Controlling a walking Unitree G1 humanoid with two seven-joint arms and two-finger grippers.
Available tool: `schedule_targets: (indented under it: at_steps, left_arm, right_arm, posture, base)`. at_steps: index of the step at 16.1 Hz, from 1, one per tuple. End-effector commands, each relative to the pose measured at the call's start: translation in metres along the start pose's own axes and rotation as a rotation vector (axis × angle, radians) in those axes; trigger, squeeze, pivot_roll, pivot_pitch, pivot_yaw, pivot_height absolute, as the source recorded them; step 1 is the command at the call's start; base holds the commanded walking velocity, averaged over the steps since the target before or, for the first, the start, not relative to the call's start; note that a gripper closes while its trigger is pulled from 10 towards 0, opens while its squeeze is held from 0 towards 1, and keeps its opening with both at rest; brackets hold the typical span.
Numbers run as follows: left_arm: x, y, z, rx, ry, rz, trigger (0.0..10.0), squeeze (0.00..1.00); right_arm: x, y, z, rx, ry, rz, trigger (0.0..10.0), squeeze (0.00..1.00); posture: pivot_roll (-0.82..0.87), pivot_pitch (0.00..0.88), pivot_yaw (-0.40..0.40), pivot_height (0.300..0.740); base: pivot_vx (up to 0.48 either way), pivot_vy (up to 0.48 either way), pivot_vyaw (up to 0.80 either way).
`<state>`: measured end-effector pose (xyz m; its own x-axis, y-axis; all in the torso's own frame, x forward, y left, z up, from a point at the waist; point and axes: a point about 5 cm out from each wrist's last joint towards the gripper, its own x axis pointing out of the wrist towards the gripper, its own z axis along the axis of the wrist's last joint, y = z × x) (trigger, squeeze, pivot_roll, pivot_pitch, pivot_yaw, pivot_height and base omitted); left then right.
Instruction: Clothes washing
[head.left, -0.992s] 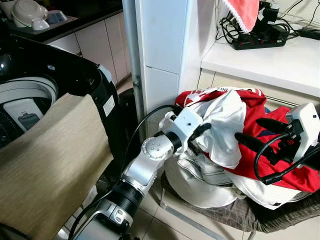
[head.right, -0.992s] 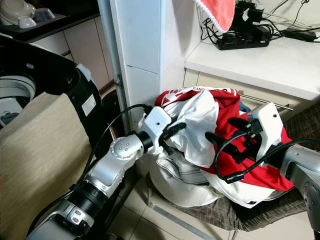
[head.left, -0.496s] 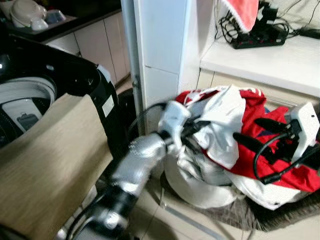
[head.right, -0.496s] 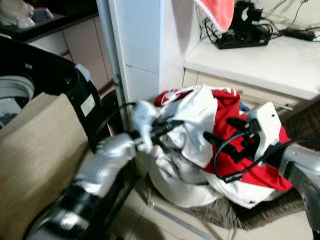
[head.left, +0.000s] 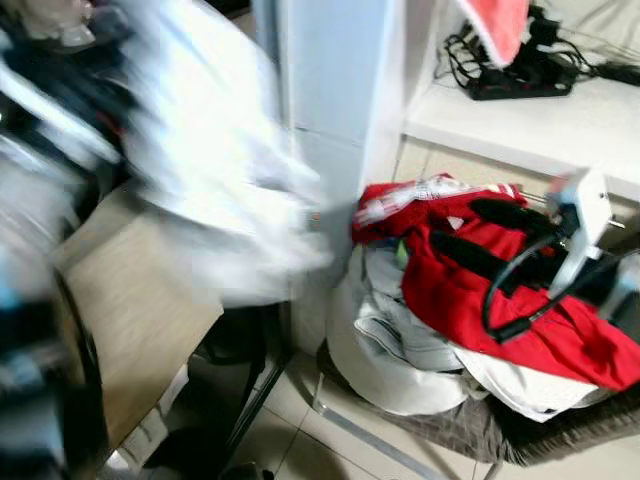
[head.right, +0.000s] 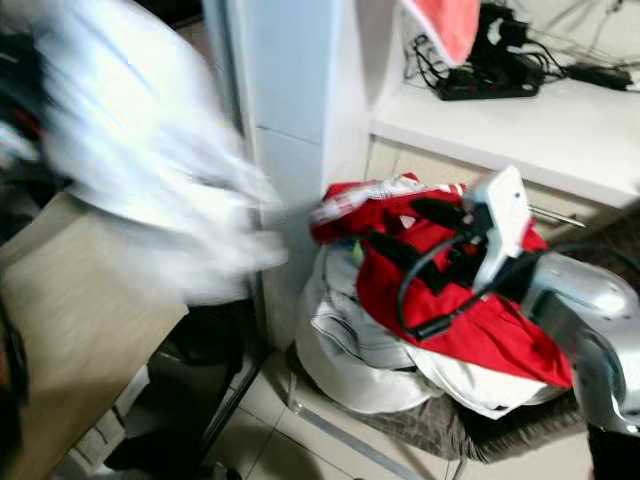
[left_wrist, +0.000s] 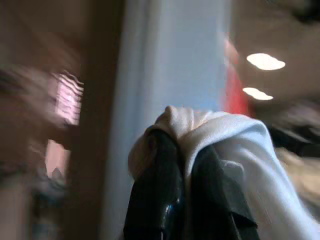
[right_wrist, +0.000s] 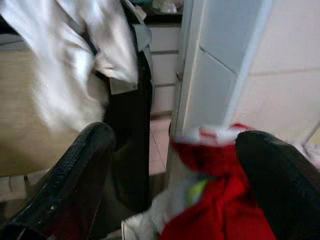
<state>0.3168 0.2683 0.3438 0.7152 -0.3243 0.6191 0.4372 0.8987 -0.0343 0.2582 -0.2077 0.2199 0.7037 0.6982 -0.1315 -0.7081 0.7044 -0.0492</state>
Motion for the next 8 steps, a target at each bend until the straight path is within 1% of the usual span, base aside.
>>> schedule_targets:
  at_steps: [1, 2, 3, 4, 5, 6, 7, 8]
  left_arm:
    - [0.003, 0.024, 0.033, 0.135, -0.114, 0.195, 0.0, 0.0]
    - [0.007, 0.041, 0.059, 0.316, -0.139, 0.352, 0.0, 0.0]
    - [0.01, 0.044, 0.066, 0.461, -0.103, 0.384, 0.0, 0.0]
    - [0.011, 0.046, 0.068, 0.541, -0.086, 0.415, 0.0, 0.0]
    - [0.012, 0.058, 0.043, 0.677, 0.105, 0.479, 0.0, 0.0]
    - [0.008, 0.064, 0.018, 0.714, 0.277, 0.481, 0.0, 0.0]
    - [-0.012, 0.08, -0.023, 0.808, 0.59, 0.553, 10.0, 0.0]
    - [-0.025, 0.086, -0.037, 0.792, 0.686, 0.579, 10.0, 0.0]
  right_arm:
    - [0.002, -0.002, 0.004, -0.018, -0.017, -0.013, 10.0, 0.0]
    - [0.005, -0.001, 0.008, -0.027, -0.03, -0.012, 10.0, 0.0]
    - [0.008, -0.001, 0.009, -0.035, -0.04, -0.012, 10.0, 0.0]
    - [0.01, 0.0, 0.011, -0.039, -0.048, -0.018, 10.0, 0.0]
    - [0.016, 0.002, 0.011, -0.041, -0.055, -0.018, 10.0, 0.0]
    - [0.019, 0.005, 0.01, -0.039, -0.052, -0.007, 10.0, 0.0]
    - [0.022, 0.012, 0.007, -0.039, -0.039, 0.02, 10.0, 0.0]
    - [0.023, 0.016, 0.005, -0.041, -0.028, 0.036, 10.0, 0.0]
  posture:
    - [-0.09, 0.0, -0.014, 0.74]
    - [-0.09, 0.0, -0.012, 0.74]
    - [-0.08, 0.0, -0.014, 0.74]
    - [-0.08, 0.0, -0.013, 0.74]
    - [-0.09, 0.0, -0.007, 0.74]
    - [-0.09, 0.0, -0.003, 0.74]
    - [-0.1, 0.0, 0.004, 0.74]
    - [-0.1, 0.0, 0.006, 0.74]
  base:
    - [0.0, 0.0, 0.0]
    - [0.0, 0.0, 0.0]
    - [0.0, 0.0, 0.0]
    - [0.0, 0.0, 0.0]
    - [0.0, 0.0, 0.0]
    - [0.0, 0.0, 0.0]
    - [0.0, 0.0, 0.0]
    - [0.0, 0.0, 0.0]
